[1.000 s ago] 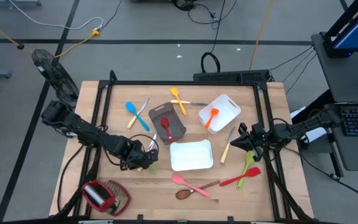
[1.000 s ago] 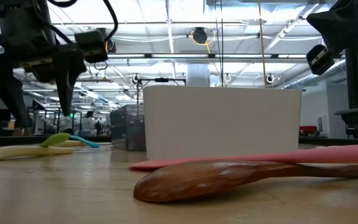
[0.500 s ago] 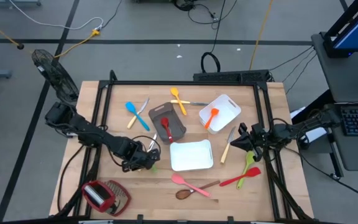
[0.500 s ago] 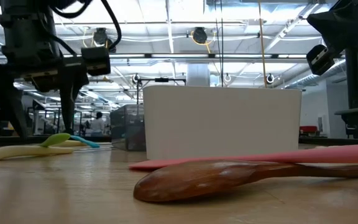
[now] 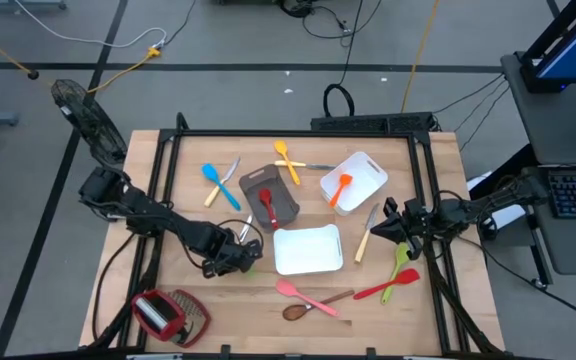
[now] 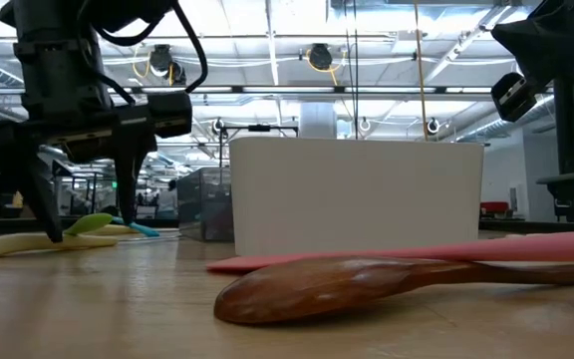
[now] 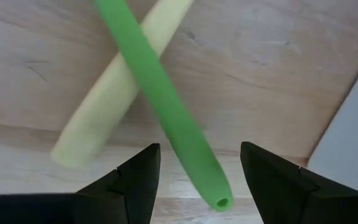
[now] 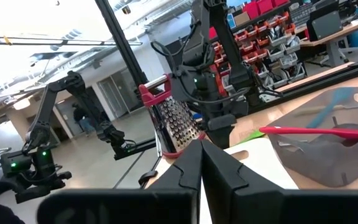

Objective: Pick & Place Kitchen Items
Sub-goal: Put the green spatula into the top white bin

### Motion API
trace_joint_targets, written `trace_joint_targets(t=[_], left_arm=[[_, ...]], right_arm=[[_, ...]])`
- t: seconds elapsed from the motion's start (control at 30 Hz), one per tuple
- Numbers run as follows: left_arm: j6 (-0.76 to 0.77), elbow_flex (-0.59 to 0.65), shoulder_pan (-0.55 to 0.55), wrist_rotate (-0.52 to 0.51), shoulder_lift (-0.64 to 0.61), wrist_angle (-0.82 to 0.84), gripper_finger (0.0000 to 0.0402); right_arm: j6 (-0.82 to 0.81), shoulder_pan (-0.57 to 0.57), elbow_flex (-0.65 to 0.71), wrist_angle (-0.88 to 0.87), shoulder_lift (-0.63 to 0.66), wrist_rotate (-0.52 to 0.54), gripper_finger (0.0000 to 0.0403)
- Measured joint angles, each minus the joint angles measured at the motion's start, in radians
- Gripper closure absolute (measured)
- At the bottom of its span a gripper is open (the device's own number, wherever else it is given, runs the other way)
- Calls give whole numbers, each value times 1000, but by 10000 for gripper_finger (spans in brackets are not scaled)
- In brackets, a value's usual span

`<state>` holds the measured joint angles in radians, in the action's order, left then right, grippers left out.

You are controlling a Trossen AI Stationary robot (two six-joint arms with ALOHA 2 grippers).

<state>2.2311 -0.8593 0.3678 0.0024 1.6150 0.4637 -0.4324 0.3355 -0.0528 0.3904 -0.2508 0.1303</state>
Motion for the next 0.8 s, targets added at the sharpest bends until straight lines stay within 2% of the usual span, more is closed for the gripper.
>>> trace_joint_targets(t=[0.8], left_arm=[[-23, 1, -31, -4, 3, 42, 174]], right_arm=[[1, 0, 0, 0, 0, 0, 399]])
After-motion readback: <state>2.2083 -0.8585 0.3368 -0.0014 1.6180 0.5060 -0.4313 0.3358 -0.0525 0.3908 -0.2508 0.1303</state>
